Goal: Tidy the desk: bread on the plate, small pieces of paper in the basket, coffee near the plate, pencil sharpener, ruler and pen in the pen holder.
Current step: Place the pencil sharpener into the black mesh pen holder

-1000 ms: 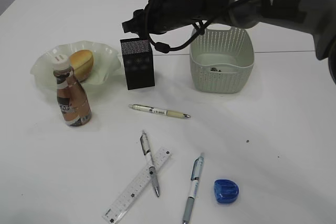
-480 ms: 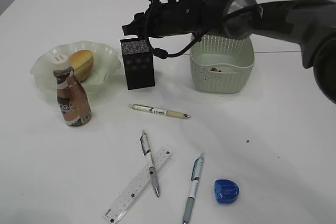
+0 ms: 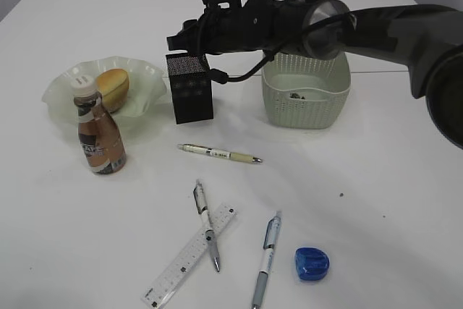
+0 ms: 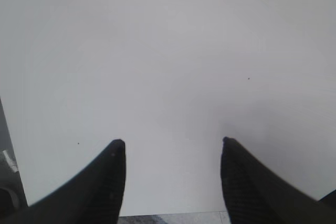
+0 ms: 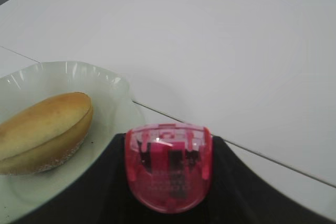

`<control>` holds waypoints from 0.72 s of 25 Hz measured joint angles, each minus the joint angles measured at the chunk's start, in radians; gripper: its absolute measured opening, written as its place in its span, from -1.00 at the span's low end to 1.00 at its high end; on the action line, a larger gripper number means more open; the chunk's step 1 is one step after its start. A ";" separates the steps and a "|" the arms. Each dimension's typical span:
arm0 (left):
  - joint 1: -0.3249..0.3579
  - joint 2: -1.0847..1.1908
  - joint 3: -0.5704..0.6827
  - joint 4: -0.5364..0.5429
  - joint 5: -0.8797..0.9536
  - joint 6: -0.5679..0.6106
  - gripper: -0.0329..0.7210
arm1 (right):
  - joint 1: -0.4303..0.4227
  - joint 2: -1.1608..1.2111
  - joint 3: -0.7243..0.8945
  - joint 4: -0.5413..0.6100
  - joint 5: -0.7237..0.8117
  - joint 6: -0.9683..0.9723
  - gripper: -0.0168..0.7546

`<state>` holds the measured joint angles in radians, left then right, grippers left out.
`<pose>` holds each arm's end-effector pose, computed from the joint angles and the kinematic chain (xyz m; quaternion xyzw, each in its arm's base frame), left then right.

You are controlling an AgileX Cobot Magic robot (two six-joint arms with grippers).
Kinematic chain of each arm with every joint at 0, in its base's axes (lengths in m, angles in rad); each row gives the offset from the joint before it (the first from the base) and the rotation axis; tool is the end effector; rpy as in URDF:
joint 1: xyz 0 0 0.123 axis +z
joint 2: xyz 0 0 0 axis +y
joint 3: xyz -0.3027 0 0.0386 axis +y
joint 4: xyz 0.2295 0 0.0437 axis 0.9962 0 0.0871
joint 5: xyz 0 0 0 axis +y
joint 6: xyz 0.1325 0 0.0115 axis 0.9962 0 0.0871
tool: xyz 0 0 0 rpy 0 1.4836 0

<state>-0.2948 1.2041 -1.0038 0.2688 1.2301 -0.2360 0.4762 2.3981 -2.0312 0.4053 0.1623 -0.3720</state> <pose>0.1930 -0.0238 0.2915 0.0591 0.9833 0.0965 0.1428 0.5289 0.2824 0.2027 -0.2035 0.8162 0.1608 0.5163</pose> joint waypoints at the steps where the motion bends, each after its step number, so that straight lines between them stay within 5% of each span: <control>1: 0.000 0.000 0.000 0.000 0.000 0.000 0.21 | 0.000 0.000 0.000 0.000 0.000 0.000 -0.19; 18: 0.000 0.000 0.000 0.000 0.000 0.000 0.21 | 0.000 0.000 0.000 0.038 -0.009 0.000 -0.17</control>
<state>-0.2948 1.2041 -1.0038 0.2688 1.2301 -0.2360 0.4762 2.3981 -2.0312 0.4428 0.1530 -0.3720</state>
